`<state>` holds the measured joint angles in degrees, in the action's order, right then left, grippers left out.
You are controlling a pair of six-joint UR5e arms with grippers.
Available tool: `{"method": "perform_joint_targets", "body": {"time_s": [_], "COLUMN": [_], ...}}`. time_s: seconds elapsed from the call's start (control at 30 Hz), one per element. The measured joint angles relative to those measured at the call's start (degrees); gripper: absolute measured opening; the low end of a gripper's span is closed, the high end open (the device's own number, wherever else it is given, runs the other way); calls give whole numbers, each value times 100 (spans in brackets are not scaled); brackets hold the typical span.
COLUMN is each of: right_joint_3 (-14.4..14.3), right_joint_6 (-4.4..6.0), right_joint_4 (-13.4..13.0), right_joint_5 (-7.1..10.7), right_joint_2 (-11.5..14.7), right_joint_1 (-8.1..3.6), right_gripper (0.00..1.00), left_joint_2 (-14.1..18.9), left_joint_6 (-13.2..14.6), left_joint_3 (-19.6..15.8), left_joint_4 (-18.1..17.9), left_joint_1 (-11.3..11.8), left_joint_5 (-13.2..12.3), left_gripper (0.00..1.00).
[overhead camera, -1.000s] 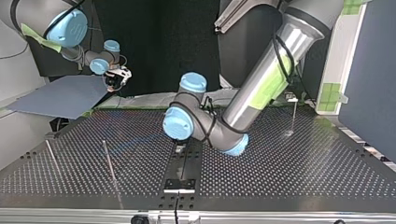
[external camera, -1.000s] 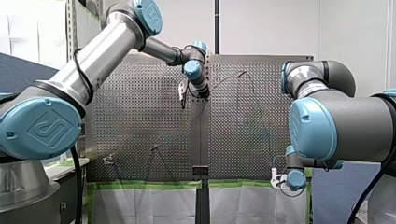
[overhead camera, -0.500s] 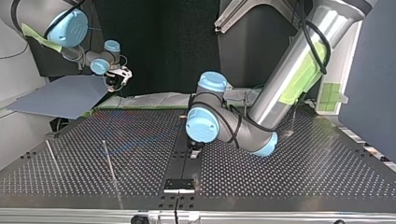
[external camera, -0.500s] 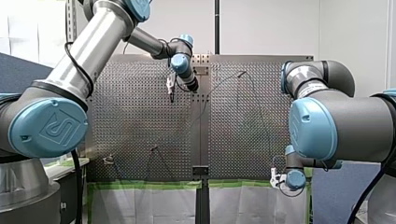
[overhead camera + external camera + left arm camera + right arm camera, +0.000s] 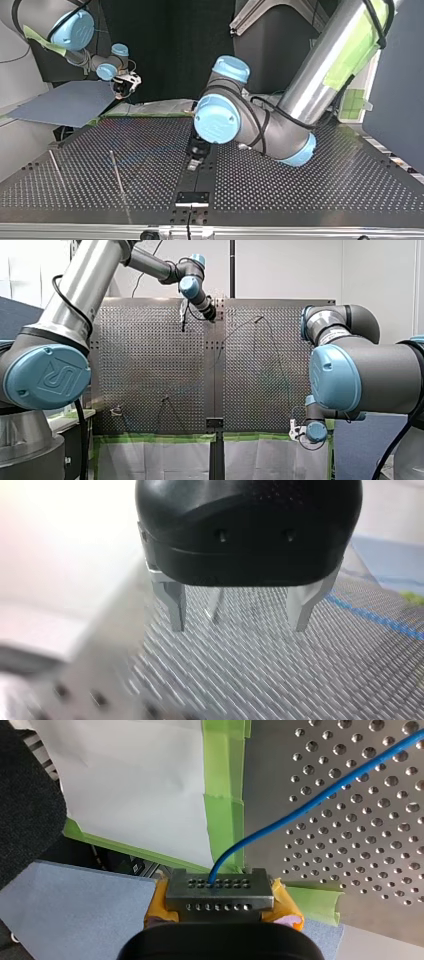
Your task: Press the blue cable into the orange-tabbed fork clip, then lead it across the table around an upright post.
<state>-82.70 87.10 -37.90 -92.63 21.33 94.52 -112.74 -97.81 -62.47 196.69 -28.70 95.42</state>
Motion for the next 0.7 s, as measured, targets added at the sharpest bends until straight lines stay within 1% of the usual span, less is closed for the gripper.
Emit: {"method": "perform_joint_targets", "body": {"time_s": [0.17, 0.37, 0.53, 0.7], "right_joint_3": [35, 59, 62, 64], "right_joint_6": [-2, 2, 2, 2], "right_joint_4": [7, 12, 17, 15], "right_joint_5": [60, 77, 77, 78], "right_joint_2": [0, -1, 0, 0], "right_joint_1": [28, 57, 68, 77], "right_gripper": [0, 0, 0, 0], "left_joint_2": [131, 136, 136, 108], "left_joint_6": [254, 310, 182, -82], "left_joint_3": [186, 226, 228, 230], "left_joint_4": [151, 123, -56, -327], "left_joint_1": [-132, -276, -385, -500], "left_joint_5": [-288, -596, -766, -882], "left_gripper": [100, 100, 100, 100]}}
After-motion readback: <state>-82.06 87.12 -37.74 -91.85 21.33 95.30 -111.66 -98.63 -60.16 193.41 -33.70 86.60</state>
